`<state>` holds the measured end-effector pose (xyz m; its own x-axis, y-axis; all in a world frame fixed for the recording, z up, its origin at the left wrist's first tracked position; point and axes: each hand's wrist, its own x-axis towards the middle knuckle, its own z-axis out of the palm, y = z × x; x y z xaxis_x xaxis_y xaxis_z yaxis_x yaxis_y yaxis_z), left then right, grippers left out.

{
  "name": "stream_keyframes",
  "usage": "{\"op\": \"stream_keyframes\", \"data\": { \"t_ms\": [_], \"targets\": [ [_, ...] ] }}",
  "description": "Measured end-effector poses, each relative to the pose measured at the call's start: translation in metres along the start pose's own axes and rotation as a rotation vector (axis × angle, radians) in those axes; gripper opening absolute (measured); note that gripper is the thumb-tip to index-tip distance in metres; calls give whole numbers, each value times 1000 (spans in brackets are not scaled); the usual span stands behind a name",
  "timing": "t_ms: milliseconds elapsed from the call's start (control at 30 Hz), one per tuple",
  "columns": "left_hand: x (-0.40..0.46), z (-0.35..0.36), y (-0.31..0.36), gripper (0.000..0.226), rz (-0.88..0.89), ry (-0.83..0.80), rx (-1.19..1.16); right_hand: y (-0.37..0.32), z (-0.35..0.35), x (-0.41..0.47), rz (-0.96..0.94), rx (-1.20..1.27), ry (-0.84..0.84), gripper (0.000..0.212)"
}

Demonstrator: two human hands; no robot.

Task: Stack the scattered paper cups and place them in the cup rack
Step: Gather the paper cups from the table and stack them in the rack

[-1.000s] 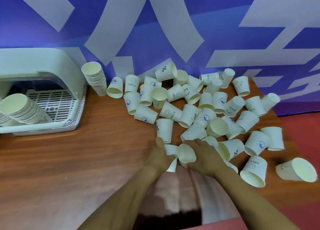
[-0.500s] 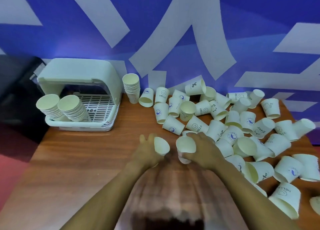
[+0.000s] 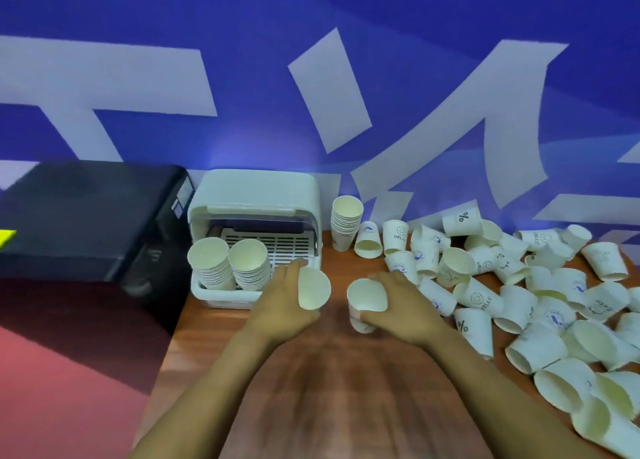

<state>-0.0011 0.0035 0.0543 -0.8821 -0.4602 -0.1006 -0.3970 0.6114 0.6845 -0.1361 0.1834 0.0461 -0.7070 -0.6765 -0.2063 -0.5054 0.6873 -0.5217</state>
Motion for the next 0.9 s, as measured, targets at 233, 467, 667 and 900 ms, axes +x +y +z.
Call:
{"op": "stream_keyframes", "data": {
  "t_ms": [233, 467, 667, 900],
  "targets": [
    [-9, -87, -61, 76, 17, 94, 28, -107, 42, 21, -76, 80, 59, 74],
    [3, -140, -94, 82, -19, 254, -72, -162, 49, 40, -151, 142, 236, 67],
    [21, -142, -105, 77, -41, 364, -142, -184, 50, 65, -185, 139, 260, 70],
    [31, -129, -118, 78, -86, 333, -133, -184, 68, 81, -179, 79, 179, 78]
  ]
}}
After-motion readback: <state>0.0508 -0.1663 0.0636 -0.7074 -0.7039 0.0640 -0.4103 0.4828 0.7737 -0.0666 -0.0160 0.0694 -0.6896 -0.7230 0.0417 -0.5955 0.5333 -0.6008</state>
